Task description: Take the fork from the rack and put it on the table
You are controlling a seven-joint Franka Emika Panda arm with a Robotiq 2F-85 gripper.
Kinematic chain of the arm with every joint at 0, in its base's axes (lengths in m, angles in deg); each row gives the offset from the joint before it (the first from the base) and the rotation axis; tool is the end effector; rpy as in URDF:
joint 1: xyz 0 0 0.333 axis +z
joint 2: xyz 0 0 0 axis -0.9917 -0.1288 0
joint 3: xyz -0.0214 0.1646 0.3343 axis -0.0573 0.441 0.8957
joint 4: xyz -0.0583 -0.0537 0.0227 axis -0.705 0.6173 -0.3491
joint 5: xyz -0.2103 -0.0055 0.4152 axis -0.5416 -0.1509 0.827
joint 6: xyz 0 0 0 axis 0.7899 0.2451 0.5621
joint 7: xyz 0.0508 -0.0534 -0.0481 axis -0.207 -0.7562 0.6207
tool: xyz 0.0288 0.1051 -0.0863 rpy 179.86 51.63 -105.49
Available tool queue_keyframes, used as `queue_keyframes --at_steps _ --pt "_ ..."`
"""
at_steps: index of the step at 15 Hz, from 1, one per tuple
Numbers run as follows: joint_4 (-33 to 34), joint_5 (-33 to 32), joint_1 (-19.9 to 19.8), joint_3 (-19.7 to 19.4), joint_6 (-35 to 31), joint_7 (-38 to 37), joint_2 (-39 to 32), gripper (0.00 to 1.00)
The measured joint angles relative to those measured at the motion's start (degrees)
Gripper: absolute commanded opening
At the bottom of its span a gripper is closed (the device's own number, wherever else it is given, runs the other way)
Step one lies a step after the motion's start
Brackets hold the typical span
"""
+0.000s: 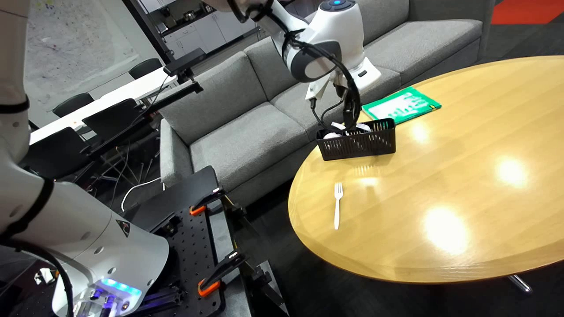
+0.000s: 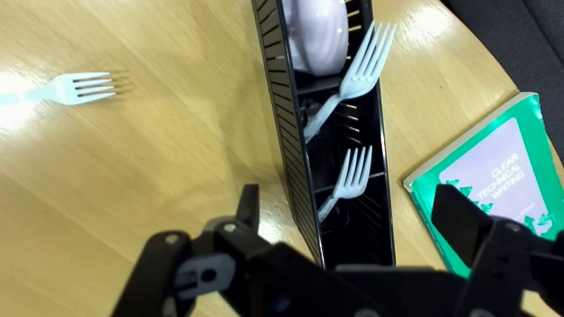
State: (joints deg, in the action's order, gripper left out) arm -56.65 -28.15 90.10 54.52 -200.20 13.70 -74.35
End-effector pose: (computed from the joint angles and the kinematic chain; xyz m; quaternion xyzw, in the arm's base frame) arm 0.7294 0.1189 0.0413 -0.9145 0.3829 -0.0218 0.1288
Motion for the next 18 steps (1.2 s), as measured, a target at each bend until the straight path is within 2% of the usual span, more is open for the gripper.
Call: queue_keyframes --at_steps 3,5,8,10,11,12,16,17,18 --pt "4.85 -3.31 0.44 -1.79 4.77 0.01 -2.29 0.63" --pt "7.91 -4.7 0.48 -2.46 7.73 0.05 -3.57 0.62" --pt "12.28 -6.18 0.58 -2.59 11.07 0.14 -5.52 0.68" --pt "15.21 -6.85 0.96 -2.58 12.79 0.14 -7.07 0.68" --pt "16.71 -7.07 1.22 -2.58 13.54 0.13 -7.96 0.66" --pt "18.28 -7.46 1.49 -2.6 14.4 0.13 -8.96 0.59" --pt "24.02 -9.17 2.35 -2.99 17.08 0.03 -13.29 0.4" --pt "25.19 -9.59 2.57 -3.33 17.38 0.0 -14.28 0.44" --pt "26.25 -10.02 2.78 -3.76 17.45 -0.08 -15.21 0.43"
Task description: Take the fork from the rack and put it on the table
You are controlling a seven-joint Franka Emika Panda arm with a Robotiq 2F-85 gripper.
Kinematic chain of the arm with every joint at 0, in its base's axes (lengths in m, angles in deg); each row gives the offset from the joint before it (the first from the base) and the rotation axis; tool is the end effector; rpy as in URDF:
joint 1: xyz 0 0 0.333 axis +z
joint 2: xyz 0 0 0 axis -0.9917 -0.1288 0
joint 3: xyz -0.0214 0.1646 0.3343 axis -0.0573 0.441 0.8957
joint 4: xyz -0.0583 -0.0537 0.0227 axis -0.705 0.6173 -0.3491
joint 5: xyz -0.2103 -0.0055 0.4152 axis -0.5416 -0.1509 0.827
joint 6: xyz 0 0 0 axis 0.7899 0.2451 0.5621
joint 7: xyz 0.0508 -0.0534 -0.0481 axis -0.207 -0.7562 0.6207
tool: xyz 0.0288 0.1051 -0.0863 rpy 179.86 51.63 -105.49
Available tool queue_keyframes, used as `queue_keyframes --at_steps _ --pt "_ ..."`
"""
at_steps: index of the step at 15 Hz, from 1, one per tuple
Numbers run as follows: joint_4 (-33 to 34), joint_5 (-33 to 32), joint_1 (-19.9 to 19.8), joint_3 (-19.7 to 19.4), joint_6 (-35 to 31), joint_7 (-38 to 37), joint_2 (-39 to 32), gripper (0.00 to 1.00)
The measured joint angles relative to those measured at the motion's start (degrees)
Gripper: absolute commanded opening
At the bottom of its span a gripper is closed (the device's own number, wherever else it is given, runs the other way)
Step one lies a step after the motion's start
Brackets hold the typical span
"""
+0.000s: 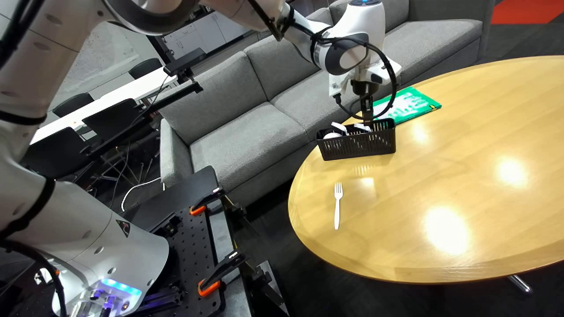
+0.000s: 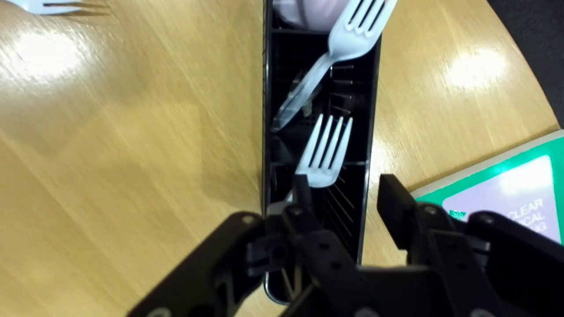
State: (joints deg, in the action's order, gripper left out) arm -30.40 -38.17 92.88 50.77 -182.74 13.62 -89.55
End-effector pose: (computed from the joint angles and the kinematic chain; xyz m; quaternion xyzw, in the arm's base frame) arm 0.8150 0.1421 0.0025 -0.9541 0.2893 0.0128 0.0770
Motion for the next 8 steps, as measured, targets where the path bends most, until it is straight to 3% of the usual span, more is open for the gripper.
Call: queue_keyframes --at_steps 8 --pt "4.74 -0.57 -0.04 -1.91 0.08 -0.03 -3.41 0.44"
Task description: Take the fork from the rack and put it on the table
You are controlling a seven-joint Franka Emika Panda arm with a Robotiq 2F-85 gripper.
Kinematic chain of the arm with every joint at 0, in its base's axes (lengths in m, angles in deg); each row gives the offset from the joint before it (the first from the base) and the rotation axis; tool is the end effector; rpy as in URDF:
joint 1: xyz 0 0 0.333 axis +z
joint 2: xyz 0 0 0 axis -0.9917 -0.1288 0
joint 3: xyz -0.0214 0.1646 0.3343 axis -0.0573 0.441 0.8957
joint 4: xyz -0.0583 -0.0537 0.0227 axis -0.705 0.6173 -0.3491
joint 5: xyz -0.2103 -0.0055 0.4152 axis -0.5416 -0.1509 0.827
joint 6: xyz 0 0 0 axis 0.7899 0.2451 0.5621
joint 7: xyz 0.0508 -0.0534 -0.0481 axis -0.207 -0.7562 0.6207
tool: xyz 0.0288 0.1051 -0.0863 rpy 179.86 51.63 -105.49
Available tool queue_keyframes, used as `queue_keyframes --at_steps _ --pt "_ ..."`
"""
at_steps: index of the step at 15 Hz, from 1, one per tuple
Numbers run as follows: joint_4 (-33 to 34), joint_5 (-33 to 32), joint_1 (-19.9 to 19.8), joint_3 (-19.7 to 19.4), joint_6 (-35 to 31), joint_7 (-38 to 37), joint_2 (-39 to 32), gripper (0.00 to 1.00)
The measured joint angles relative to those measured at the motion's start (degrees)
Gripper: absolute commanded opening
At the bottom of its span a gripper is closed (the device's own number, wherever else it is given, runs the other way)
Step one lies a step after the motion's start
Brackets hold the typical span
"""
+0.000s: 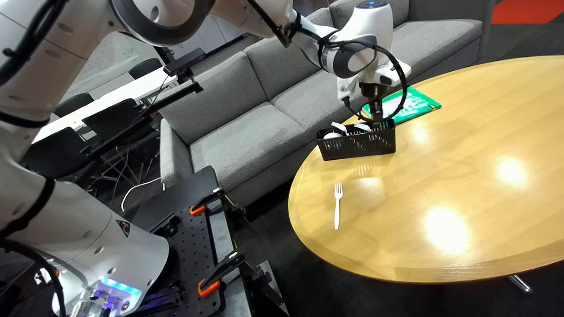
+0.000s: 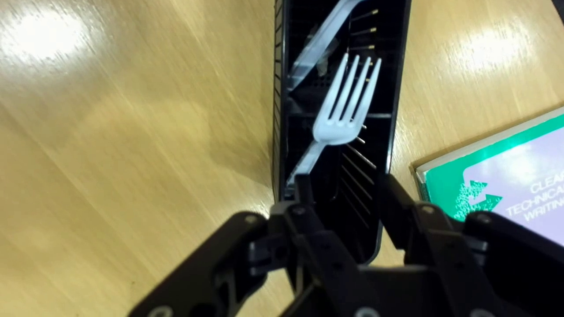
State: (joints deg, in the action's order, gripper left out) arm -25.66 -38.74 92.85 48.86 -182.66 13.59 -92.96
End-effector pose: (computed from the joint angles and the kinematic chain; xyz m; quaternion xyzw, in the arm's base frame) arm 0.8329 0.1231 -0.0086 -0.9545 0.2908 -0.0055 0.0652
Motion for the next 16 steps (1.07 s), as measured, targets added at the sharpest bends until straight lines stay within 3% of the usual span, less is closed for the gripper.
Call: queue_keyframes --at_steps 16 --pt "5.69 -0.58 0.18 0.01 5.45 -0.01 -4.52 0.42"
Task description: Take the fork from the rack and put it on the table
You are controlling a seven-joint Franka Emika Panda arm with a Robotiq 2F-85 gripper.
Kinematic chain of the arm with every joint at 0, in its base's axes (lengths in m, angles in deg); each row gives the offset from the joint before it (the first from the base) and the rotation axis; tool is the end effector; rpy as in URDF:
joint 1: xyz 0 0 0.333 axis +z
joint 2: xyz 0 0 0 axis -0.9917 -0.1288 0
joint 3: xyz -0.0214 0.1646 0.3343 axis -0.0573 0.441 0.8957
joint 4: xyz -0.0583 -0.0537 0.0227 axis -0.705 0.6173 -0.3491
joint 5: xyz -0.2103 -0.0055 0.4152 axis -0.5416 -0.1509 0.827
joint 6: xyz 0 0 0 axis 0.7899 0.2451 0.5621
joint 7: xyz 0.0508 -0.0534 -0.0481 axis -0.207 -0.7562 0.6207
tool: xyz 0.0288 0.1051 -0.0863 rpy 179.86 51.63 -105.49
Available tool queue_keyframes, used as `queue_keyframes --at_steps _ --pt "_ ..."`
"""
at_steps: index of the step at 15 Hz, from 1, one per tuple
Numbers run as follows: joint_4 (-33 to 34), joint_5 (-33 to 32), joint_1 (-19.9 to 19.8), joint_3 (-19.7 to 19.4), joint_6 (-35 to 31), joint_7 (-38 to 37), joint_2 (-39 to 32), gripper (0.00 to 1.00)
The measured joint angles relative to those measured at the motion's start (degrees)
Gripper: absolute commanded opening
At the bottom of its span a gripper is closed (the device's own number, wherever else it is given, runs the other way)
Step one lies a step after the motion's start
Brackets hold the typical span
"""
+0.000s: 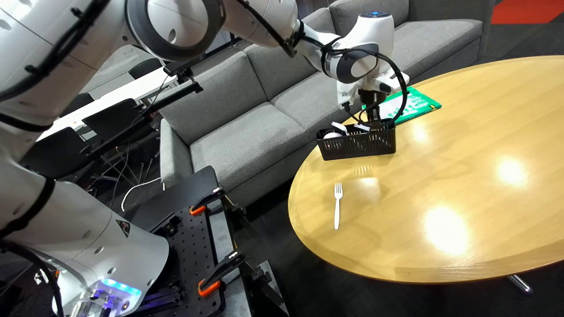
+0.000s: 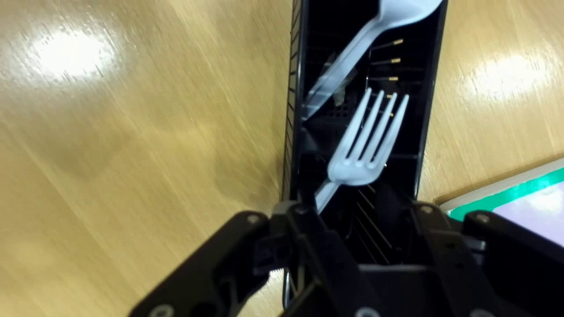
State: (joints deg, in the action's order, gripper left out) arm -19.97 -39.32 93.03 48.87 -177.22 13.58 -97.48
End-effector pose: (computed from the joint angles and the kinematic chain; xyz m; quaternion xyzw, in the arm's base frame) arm 0.8320 0.1304 -0.0374 -0.9580 0.2804 0.0298 0.0529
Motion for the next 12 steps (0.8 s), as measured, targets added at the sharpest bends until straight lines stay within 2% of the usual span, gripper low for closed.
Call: queue_keyframes --at_steps 3,5,6,8,12 --pt "1.28 -0.05 0.04 0.0 1.59 -0.01 -0.81 0.43" --pt "2.18 -0.06 0.05 0.02 2.75 -0.05 -1.37 0.38" --pt "2.73 -0.06 0.05 0.02 3.39 -0.08 -1.71 0.17" --pt "3.84 -0.06 0.05 0.03 4.41 -0.5 -2.3 0.04" --pt "5.87 -0.09 0.03 0.03 5.87 -1.03 -3.31 0.07"
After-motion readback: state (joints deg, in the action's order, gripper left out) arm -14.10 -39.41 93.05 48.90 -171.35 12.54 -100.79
